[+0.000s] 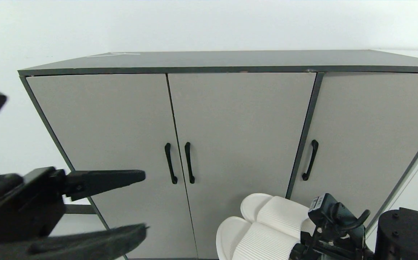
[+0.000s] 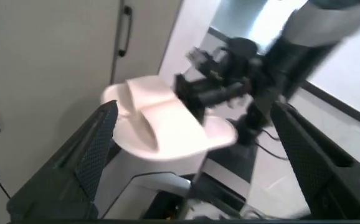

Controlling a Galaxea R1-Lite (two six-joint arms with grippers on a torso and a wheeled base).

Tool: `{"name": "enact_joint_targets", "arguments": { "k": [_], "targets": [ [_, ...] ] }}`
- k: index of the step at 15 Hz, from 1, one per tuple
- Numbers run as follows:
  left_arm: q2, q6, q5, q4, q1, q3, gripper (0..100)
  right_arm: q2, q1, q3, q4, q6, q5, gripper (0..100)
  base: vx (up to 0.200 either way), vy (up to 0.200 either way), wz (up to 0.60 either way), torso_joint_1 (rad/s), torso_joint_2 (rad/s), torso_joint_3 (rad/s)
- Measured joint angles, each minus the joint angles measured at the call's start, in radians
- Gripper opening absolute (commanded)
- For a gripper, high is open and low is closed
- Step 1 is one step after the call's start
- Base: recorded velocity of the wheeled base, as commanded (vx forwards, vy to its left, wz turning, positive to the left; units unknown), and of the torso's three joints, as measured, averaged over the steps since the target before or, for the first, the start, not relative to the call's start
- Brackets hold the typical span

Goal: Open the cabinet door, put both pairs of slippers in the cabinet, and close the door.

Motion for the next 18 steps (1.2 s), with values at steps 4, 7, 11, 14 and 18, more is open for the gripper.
{"name": "enact_joint_targets", "arguments": {
  "k": [4, 7, 11, 14, 18],
  "targets": [
    [0.207, -0.004, 0.031, -0.176, 0.005, 0.010, 100, 0.003, 0.000, 0.004, -0.002, -0.002, 0.000, 0, 0.000, 0.000, 0.00, 0.000, 0.00, 0.000],
    [0.322, -0.006, 0.048, -0.251, 0.072, 0.009, 100, 0.003, 0.000, 0.006, -0.004, -0.020, 0.000, 0, 0.000, 0.000, 0.00, 0.000, 0.00, 0.000],
    [0.416, -0.002, 0.044, -0.315, 0.127, -0.006, 100, 0.003, 0.000, 0.007, -0.004, -0.024, 0.000, 0, 0.000, 0.000, 0.00, 0.000, 0.00, 0.000],
    [0.478, -0.001, 0.044, -0.350, 0.153, -0.024, 100, 0.003, 0.000, 0.010, -0.005, -0.023, 0.000, 0, 0.000, 0.000, 0.00, 0.000, 0.00, 0.000],
    [0.519, 0.000, 0.045, -0.365, 0.173, -0.033, 100, 0.003, 0.000, 0.010, -0.005, -0.023, 0.000, 0, 0.000, 0.000, 0.00, 0.000, 0.00, 0.000]
  ]
}}
